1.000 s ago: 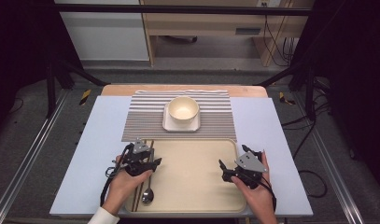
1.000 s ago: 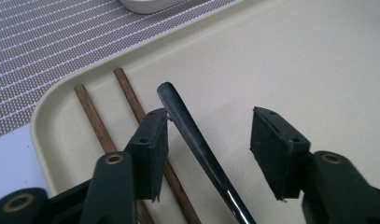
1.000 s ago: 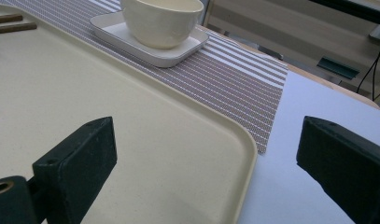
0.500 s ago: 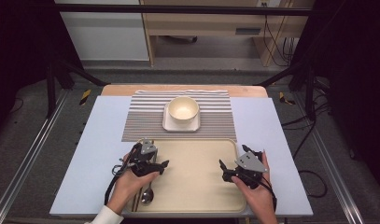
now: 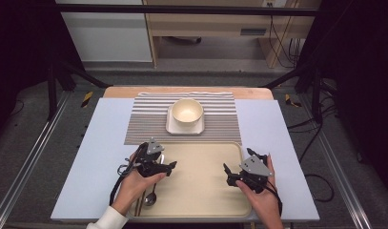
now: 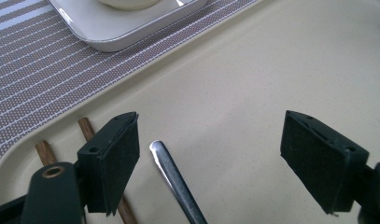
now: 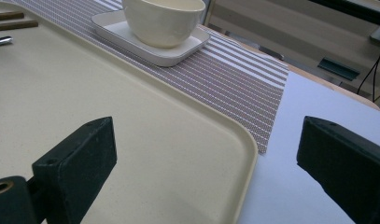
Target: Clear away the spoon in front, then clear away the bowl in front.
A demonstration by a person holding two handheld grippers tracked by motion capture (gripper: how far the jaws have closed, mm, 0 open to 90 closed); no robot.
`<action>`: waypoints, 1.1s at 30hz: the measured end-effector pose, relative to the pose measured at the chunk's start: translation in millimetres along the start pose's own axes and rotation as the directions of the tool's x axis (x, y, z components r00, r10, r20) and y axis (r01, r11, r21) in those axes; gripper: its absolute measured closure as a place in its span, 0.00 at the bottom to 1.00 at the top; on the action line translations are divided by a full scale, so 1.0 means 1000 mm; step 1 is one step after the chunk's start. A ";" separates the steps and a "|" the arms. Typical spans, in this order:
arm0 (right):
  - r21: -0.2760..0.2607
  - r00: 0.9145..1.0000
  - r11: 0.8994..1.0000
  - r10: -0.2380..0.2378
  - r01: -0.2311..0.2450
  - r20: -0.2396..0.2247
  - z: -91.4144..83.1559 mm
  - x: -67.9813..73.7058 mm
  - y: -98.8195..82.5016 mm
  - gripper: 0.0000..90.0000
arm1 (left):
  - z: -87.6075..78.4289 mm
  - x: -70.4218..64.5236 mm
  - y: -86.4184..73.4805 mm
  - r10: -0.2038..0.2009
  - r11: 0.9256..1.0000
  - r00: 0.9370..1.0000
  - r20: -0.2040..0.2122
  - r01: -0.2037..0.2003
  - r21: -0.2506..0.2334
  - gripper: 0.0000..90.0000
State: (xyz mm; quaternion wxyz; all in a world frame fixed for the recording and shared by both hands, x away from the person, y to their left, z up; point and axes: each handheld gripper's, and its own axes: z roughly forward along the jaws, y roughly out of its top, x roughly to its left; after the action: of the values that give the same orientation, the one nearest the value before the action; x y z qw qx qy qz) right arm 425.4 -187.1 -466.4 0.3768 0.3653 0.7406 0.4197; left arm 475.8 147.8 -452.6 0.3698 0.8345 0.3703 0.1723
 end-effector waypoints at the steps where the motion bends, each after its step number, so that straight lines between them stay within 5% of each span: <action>1: 0.001 1.000 1.000 -0.001 0.001 0.000 0.000 0.000 0.000 0.05 | 0.000 -0.001 0.000 -0.005 1.000 1.000 0.004 0.005 0.002 0.21; 17: -0.001 1.000 1.000 0.001 -0.001 0.001 0.000 0.000 0.000 0.05 | -0.007 0.004 0.019 -0.030 0.999 0.999 0.018 0.030 -0.044 0.20; 29: -0.010 1.000 1.000 0.011 -0.011 0.002 -0.002 -0.002 0.001 0.05 | -0.004 0.009 0.071 0.051 0.993 0.996 -0.074 -0.058 -0.102 0.20; 33: -0.013 1.000 1.000 0.012 -0.012 -0.001 -0.002 -0.003 0.001 0.05 | 0.008 0.019 0.088 0.026 0.993 0.997 -0.075 -0.035 -0.113 0.20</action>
State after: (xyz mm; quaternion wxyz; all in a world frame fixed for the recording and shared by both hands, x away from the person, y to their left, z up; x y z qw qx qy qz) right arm 425.0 -189.8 -464.5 0.3765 0.3671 0.7357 0.4270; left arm 536.1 118.3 -392.7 0.4005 0.8107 0.3603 0.2293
